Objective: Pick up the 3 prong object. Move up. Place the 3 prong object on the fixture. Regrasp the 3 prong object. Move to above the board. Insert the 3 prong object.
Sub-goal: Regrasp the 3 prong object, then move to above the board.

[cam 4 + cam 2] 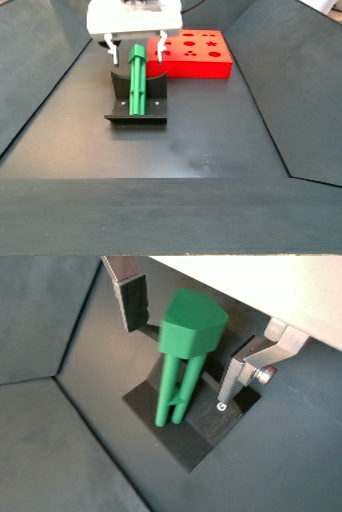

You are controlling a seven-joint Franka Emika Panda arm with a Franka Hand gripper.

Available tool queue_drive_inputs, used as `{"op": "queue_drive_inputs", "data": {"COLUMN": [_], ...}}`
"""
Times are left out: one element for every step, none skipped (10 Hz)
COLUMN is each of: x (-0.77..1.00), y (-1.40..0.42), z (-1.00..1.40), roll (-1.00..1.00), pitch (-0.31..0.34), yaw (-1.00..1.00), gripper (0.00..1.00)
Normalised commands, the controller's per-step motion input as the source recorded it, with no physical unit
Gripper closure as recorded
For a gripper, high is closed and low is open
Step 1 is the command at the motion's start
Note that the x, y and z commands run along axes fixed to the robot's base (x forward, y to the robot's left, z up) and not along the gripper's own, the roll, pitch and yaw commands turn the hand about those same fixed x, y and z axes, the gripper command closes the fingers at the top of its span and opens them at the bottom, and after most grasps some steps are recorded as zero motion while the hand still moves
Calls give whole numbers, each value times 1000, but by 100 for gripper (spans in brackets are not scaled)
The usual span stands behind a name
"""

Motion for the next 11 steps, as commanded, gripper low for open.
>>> {"op": "queue_drive_inputs", "data": {"x": [86, 0, -23, -25, -34, -34, -37, -38, -40, -43, -46], "y": [-6, 0, -69, -67, -57, -54, -50, -48, -44, -42, -40], "z": [-344, 0, 1000, 1000, 1000, 1000, 1000, 1000, 1000, 1000, 1000], "roll": [73, 0, -167, -164, -150, -146, -136, -133, -122, -109, -88], "pitch": [35, 0, -128, -121, -71, -42, 25, 56, 106, 136, 168], "yaw": [-5, 0, -287, -284, -262, -250, -213, -194, -144, -103, -49], "gripper": [0, 100, 100, 100, 100, 100, 100, 100, 100, 100, 100]}}
